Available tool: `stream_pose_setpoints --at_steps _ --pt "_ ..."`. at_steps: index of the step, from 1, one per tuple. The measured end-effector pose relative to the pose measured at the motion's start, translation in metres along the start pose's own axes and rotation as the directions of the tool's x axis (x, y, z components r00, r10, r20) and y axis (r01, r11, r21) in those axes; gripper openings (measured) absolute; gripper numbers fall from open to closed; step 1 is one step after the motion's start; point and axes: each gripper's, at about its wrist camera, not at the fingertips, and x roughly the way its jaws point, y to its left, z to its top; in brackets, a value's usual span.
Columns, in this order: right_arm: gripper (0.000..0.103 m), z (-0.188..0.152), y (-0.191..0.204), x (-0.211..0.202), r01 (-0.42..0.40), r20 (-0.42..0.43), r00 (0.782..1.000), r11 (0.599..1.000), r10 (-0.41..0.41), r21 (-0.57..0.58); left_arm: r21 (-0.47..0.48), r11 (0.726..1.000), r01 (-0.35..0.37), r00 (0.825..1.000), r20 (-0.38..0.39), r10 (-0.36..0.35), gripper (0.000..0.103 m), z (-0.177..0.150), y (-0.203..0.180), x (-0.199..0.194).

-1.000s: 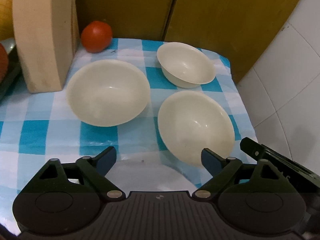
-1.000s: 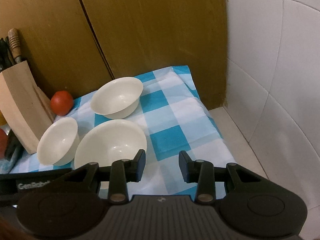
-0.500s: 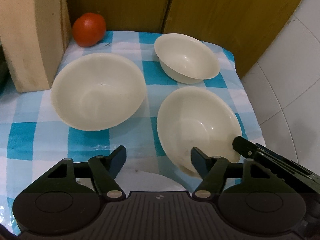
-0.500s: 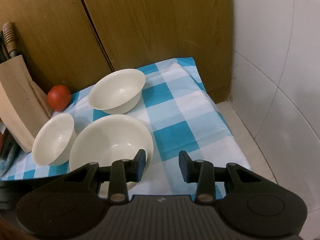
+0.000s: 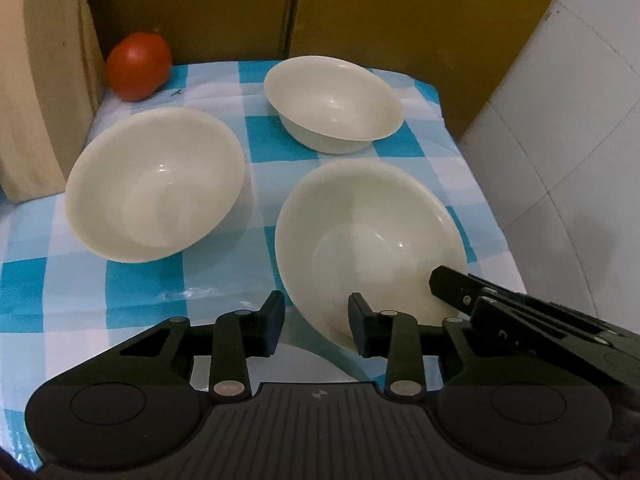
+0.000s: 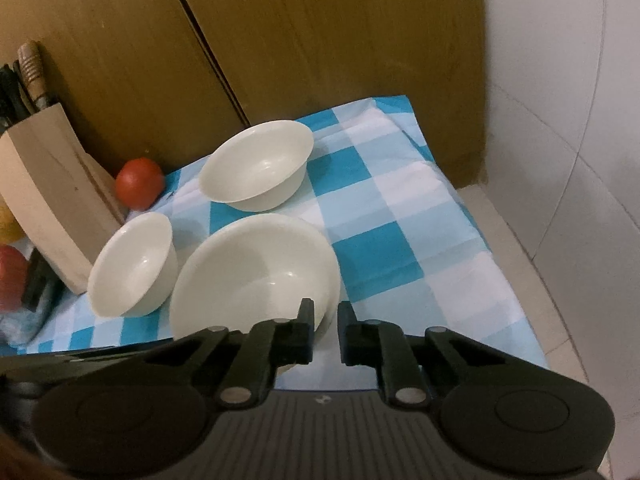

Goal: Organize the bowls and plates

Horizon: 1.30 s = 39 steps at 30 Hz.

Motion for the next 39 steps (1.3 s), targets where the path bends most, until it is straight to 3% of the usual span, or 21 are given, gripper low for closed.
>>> stream_pose_setpoints --at_steps 6,12,18,23,27,31,33,39 --pt "0.012 -0.002 -0.004 -0.009 -0.009 -0.013 1.000 1.000 0.009 0.002 0.006 0.999 0.045 0.999 -0.007 -0.045 0.039 -0.001 -0.002 -0.006" --pt "0.013 -0.005 -0.015 -0.006 0.004 -0.033 0.999 1.000 -0.003 0.024 0.034 0.999 0.026 1.000 -0.002 -0.026 0.042 -0.005 -0.010 -0.006" --pt "0.022 -0.002 -0.021 -0.007 0.035 0.000 0.999 0.999 -0.035 0.040 0.041 0.999 -0.013 1.000 0.022 0.012 0.065 -0.003 -0.010 -0.005" --pt "0.022 -0.002 -0.025 -0.004 0.035 0.003 0.999 0.998 -0.035 0.059 0.044 0.999 -0.010 1.000 0.016 0.009 0.066 -0.002 -0.009 -0.002" --pt "0.023 -0.003 -0.028 0.002 0.016 -0.026 1.000 0.995 -0.013 0.095 0.049 0.999 -0.016 1.000 0.022 0.015 0.063 -0.001 -0.010 -0.001" --pt "0.022 -0.005 -0.027 0.006 -0.003 -0.036 0.999 0.996 0.007 0.092 0.042 0.999 0.006 1.000 0.005 -0.006 0.049 -0.002 -0.010 0.002" --pt "0.012 -0.005 -0.024 0.006 -0.017 -0.039 0.999 0.996 0.021 0.091 0.046 0.999 0.010 1.000 0.000 -0.010 0.046 -0.003 -0.011 0.002" --pt "0.011 -0.007 -0.018 0.003 -0.008 -0.040 0.999 0.998 0.011 0.060 0.072 0.997 -0.005 1.000 0.013 0.004 0.040 -0.006 -0.015 0.001"
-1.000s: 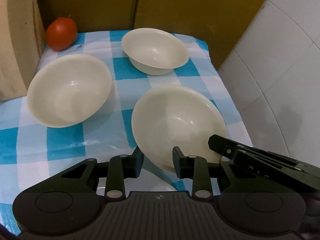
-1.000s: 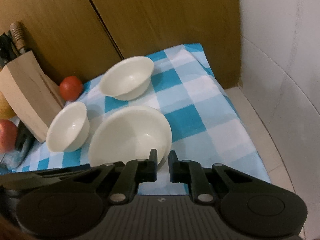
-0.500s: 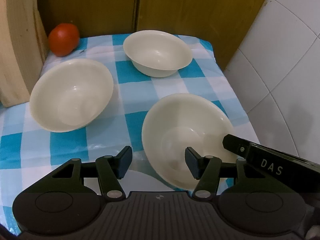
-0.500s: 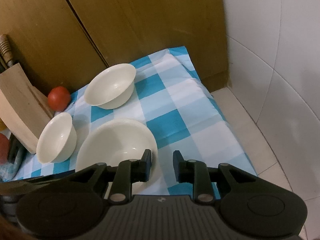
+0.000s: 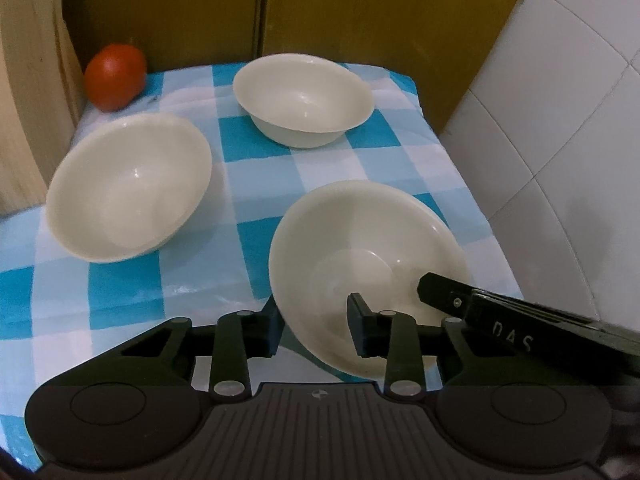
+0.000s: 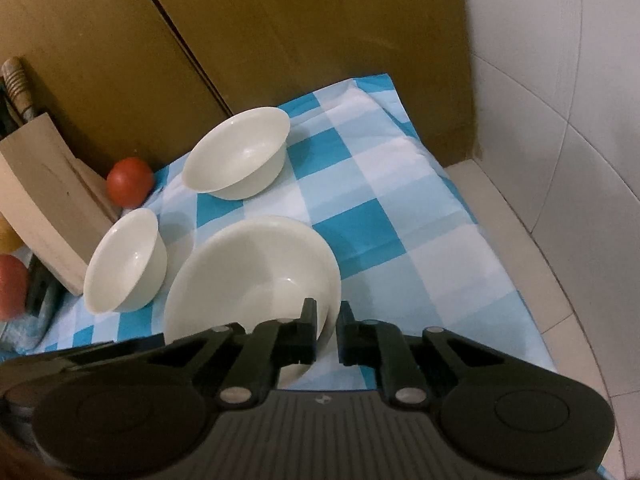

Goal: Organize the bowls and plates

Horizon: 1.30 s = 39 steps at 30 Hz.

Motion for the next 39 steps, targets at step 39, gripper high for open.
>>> stream_pose_setpoints --at_steps 39 --pt "0.012 0.003 0.046 -0.015 -0.076 0.063 0.995 0.996 0.079 -0.052 -0.068 0.997 -0.021 0.996 0.087 0.027 0.039 0.007 0.034 -0.039"
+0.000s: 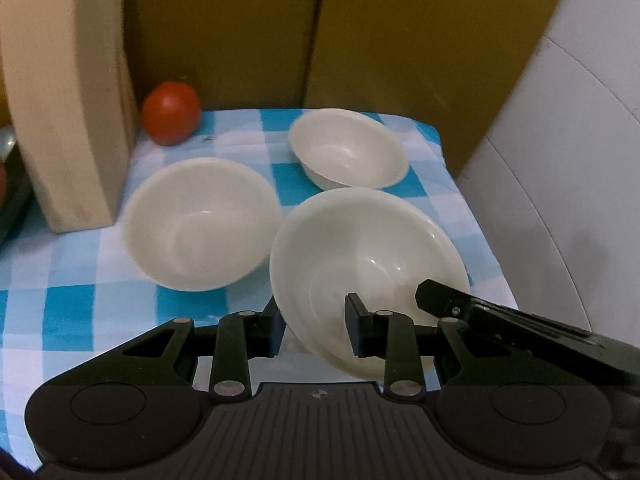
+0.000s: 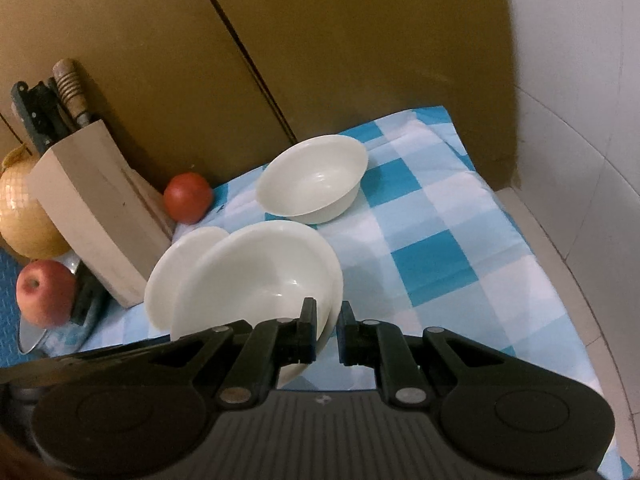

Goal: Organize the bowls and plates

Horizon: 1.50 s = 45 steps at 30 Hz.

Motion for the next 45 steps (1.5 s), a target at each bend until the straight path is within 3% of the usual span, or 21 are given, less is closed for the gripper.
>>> stream_pose_setpoints --at_steps 17,26,34,41,45 --pt "0.012 -0.004 -0.022 0.016 0.085 -0.053 0.995 0.996 -0.084 0.013 0.023 0.999 0.024 0.997 -0.074 -0.022 0.039 -0.007 -0.008 0.029" --pt "0.015 0.000 -0.018 0.012 0.128 -0.021 0.992 0.992 -0.128 -0.005 0.019 1.000 0.003 0.999 -0.043 -0.002 0.048 -0.004 0.001 0.018" --pt "0.019 0.003 -0.018 0.006 0.150 0.008 0.989 0.989 -0.150 -0.007 -0.044 0.999 0.032 0.999 0.018 -0.031 0.055 0.006 0.022 -0.008" --pt "0.020 0.016 0.000 -0.004 0.077 0.103 0.992 0.997 -0.080 0.026 -0.090 0.996 0.004 0.999 0.037 0.000 0.055 0.011 0.038 -0.014" --pt "0.021 0.026 0.028 0.016 0.014 0.083 0.996 1.000 -0.014 -0.004 -0.134 0.991 0.002 0.998 0.059 0.006 0.055 0.015 0.054 -0.020"
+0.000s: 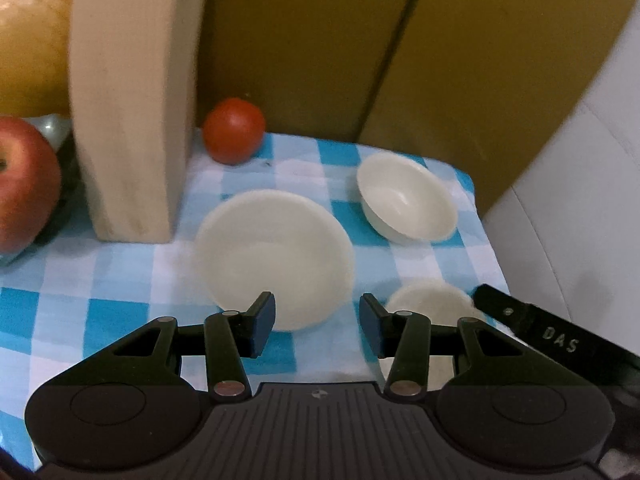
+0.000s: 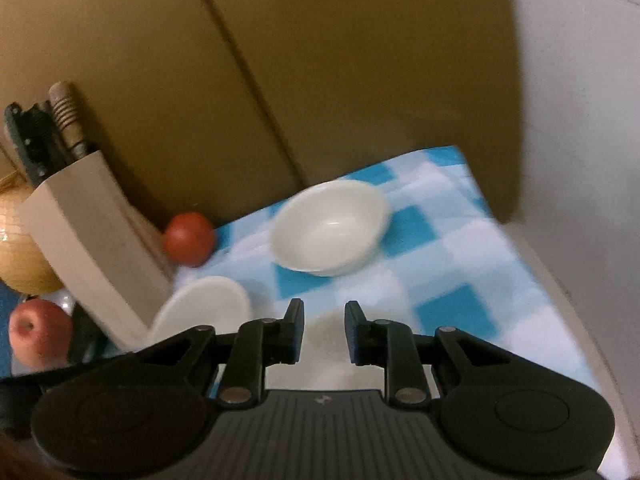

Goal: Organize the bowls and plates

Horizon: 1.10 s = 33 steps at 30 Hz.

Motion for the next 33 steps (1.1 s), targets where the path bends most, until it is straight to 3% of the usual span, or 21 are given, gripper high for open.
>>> stream_pose_setpoints --at_steps 7,14,22,27,30,33 --pt "0.021 -0.001 0.030 0.040 -0.076 -0.075 0.994 0.997 0.074 -0.027 -0.058 0.996 -0.071 0.997 0.007 0.072 0.056 0.007 0.024 0.009" --pt "0.021 -0.005 0.042 0.064 -0.070 -0.114 0.991 0.996 0.064 -0.046 -0.066 0.992 -0.110 0.994 0.003 0.111 0.054 0.009 0.032 0.019" --pt "0.021 -0.007 0.042 0.068 -0.096 -0.134 0.987 0.995 0.092 -0.017 -0.093 0.992 -0.084 0.996 -0.023 0.082 0.053 0.011 0.040 0.021" --pt "0.013 -0.015 0.044 0.076 -0.095 -0.182 0.979 0.995 0.090 -0.018 -0.099 0.989 -0.108 0.992 -0.074 0.100 0.044 0.006 0.041 0.032" --pt "0.011 -0.015 0.044 0.073 -0.100 -0.174 0.980 0.995 0.094 -0.024 -0.090 0.990 -0.106 0.991 -0.093 0.098 0.035 0.002 0.038 0.037" --pt "0.011 -0.013 0.045 0.068 -0.107 -0.163 0.981 0.994 0.102 -0.023 -0.087 0.991 -0.098 0.992 -0.087 0.090 0.033 0.002 0.037 0.034"
